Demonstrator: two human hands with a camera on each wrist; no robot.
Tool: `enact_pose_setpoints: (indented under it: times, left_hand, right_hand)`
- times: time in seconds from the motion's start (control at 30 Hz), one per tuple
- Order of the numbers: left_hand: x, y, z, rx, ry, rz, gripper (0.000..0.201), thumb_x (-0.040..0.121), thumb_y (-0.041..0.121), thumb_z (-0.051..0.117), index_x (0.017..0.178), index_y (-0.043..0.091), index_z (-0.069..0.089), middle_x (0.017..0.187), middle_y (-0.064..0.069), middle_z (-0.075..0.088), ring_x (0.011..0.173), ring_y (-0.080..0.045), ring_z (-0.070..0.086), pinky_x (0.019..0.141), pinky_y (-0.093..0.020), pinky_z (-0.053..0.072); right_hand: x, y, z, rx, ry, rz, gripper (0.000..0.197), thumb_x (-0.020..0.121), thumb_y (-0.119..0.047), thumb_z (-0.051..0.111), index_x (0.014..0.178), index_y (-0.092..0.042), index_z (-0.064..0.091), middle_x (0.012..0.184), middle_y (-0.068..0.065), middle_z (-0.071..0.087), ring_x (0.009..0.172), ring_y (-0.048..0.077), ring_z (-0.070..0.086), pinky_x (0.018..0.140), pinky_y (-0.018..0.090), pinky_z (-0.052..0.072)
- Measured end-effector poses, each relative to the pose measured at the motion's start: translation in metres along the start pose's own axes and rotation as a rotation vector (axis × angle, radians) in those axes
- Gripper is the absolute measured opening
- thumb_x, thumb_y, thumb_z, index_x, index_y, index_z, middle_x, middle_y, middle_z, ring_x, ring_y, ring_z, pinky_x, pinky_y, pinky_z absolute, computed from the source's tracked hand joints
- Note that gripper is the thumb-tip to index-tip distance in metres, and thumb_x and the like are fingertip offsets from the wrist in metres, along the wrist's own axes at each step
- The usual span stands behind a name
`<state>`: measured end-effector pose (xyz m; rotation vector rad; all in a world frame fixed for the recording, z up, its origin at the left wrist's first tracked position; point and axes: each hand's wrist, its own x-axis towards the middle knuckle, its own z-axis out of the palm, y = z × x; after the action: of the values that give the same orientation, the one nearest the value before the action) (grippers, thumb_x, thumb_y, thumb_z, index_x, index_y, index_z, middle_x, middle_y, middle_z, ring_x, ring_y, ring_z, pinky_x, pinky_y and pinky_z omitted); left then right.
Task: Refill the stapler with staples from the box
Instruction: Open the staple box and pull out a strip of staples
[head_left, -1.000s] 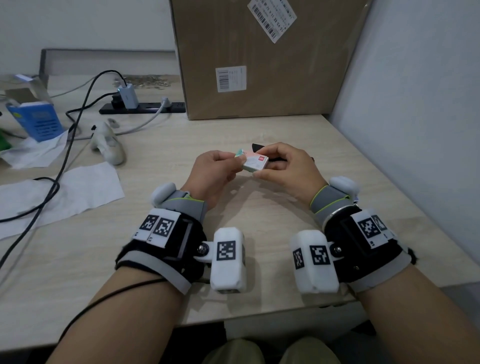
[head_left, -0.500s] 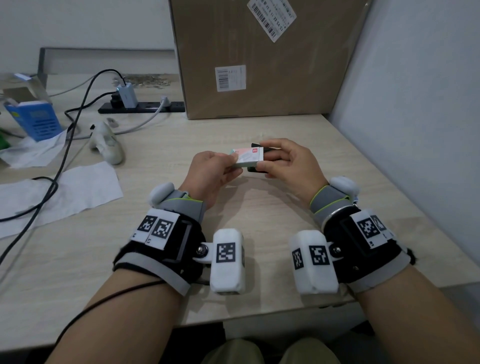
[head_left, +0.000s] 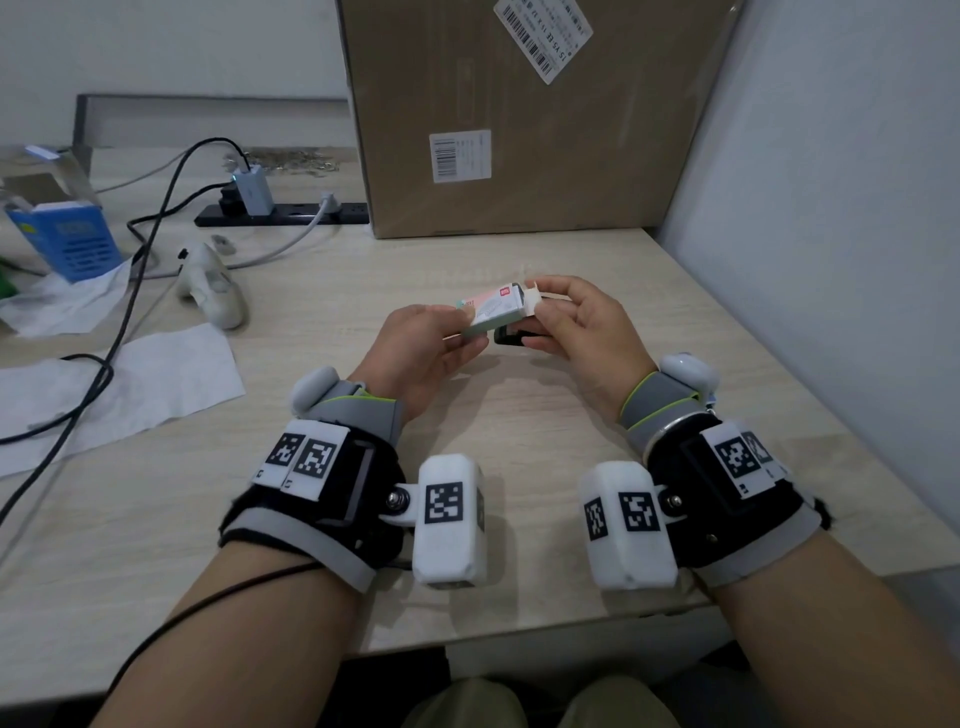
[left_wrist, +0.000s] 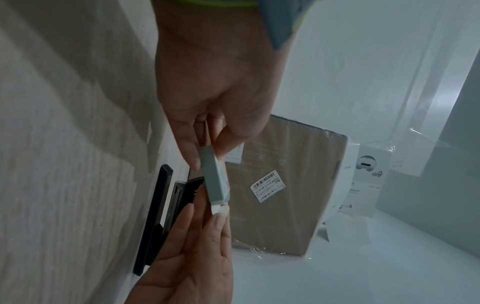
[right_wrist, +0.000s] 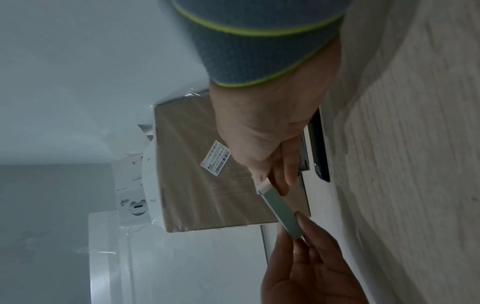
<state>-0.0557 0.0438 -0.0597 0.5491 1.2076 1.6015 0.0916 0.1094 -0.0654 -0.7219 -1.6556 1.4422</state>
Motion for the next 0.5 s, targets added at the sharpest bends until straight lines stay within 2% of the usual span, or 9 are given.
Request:
enact_pose_setpoints:
  times: [0.1,0.23,0.33,0.4,0.5]
  left_hand:
    - [-0.0017,0.002,0.0008,0.0,-0.047,-0.036,0.016,0.09,0.003,0.051,0.106,0.0,0.051,0.092,-0.012,0.059,0.077,-0.018,0.061,0.065,-0.021,0.059]
    - [-0.0034,0.0027,-0.0004,0.097,-0.113,-0.069,0.017,0.09,0.008,0.052,0.107,0.007,0.053,0.085,-0.007,0.057,0.069,-0.013,0.059,0.053,-0.015,0.054]
    - [-0.0058,0.0014,-0.0006,0.2,-0.183,-0.052,0.009,0.09,0.012,0.055,0.097,0.01,0.061,0.085,-0.005,0.063,0.067,-0.009,0.062,0.051,-0.013,0.051]
    - [-0.0051,0.0008,-0.0021,0.222,-0.192,-0.04,0.012,0.09,0.012,0.055,0.098,0.008,0.062,0.087,-0.005,0.065,0.066,-0.008,0.062,0.052,-0.013,0.051]
    - [-0.0048,0.0015,-0.0029,0.238,-0.193,-0.045,0.023,0.091,0.01,0.054,0.111,0.003,0.061,0.088,-0.006,0.064,0.07,-0.011,0.056,0.051,-0.013,0.051]
  right_hand:
    - [0.0004,-0.0014,0.0013,0.057,0.007,0.04,0.027,0.097,-0.005,0.037,0.118,-0.01,0.053,0.103,0.011,0.067,0.079,0.011,0.07,0.067,0.014,0.056]
    - [0.0005,-0.0032,0.0014,0.059,0.017,0.093,0.032,0.093,0.0,0.033,0.102,-0.016,0.059,0.095,0.005,0.07,0.071,0.008,0.073,0.06,0.014,0.055]
    - [-0.001,-0.0042,0.0005,0.029,0.036,0.122,0.032,0.089,0.002,0.035,0.093,-0.015,0.062,0.087,0.004,0.071,0.065,0.007,0.072,0.059,0.015,0.056]
    - [-0.0018,-0.0047,-0.0003,0.012,0.039,0.126,0.024,0.09,-0.001,0.041,0.09,-0.014,0.061,0.085,0.004,0.072,0.065,0.01,0.073,0.058,0.016,0.056]
    - [-0.0029,-0.004,-0.0006,-0.006,0.044,0.117,0.016,0.093,-0.004,0.044,0.091,-0.011,0.059,0.084,0.005,0.071,0.061,0.009,0.072,0.054,0.016,0.055]
